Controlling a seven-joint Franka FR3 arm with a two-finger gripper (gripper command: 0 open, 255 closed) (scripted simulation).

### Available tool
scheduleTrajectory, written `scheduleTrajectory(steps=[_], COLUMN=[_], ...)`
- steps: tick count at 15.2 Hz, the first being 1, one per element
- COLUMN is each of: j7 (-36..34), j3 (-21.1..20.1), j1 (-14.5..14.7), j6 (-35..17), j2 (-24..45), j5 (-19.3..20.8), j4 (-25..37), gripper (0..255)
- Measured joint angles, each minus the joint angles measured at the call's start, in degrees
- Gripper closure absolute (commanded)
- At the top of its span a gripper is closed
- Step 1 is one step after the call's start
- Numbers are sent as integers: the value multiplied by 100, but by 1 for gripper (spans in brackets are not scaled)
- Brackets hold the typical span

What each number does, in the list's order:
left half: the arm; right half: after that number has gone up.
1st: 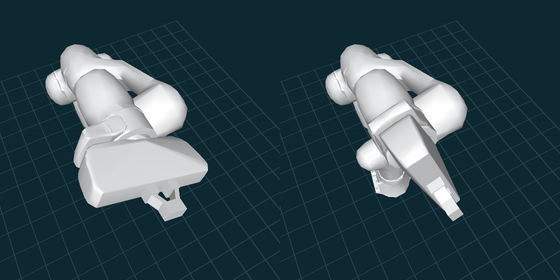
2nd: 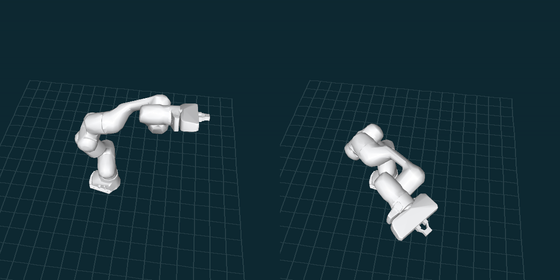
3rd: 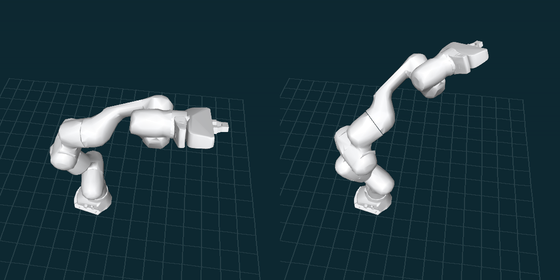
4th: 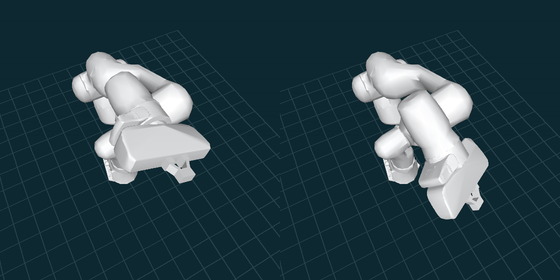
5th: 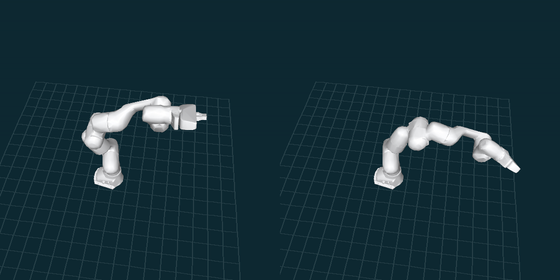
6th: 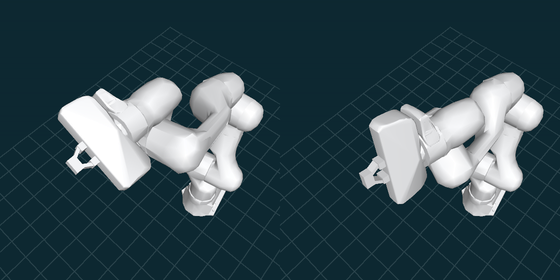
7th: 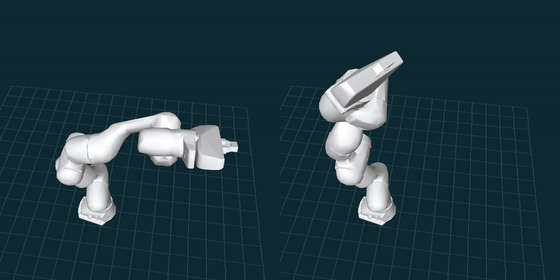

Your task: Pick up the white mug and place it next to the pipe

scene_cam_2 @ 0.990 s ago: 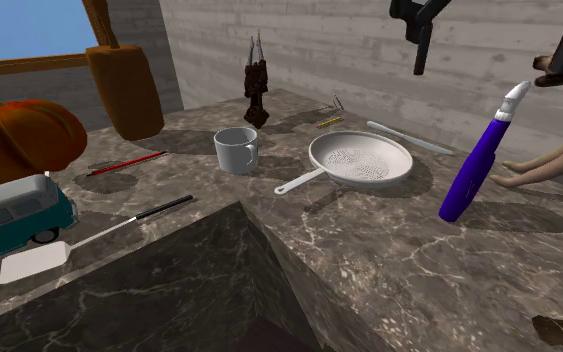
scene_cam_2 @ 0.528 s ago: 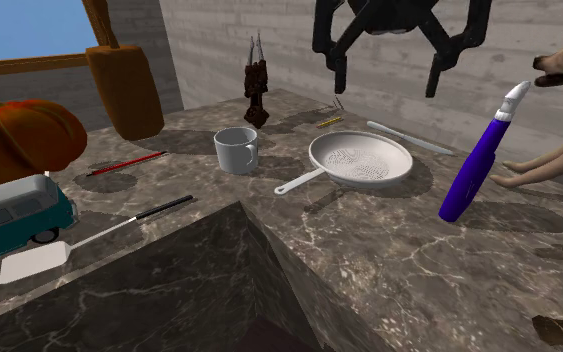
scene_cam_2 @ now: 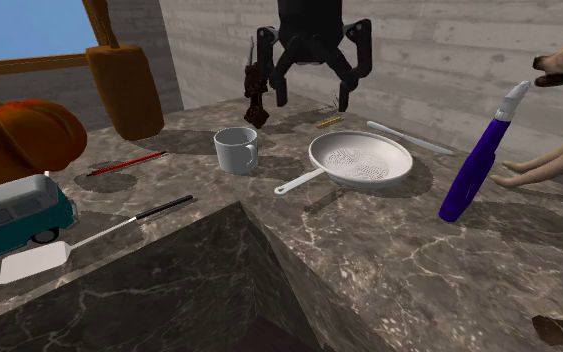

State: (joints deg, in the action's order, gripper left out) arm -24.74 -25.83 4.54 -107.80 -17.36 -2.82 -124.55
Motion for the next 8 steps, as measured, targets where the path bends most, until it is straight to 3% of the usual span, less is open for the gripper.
scheduleTrajectory(steps=[8], j7=[-1228], j3=[-687], j1=[179], j6=[-288], j2=[1660], j5=[610], j4=[1109], gripper=[0])
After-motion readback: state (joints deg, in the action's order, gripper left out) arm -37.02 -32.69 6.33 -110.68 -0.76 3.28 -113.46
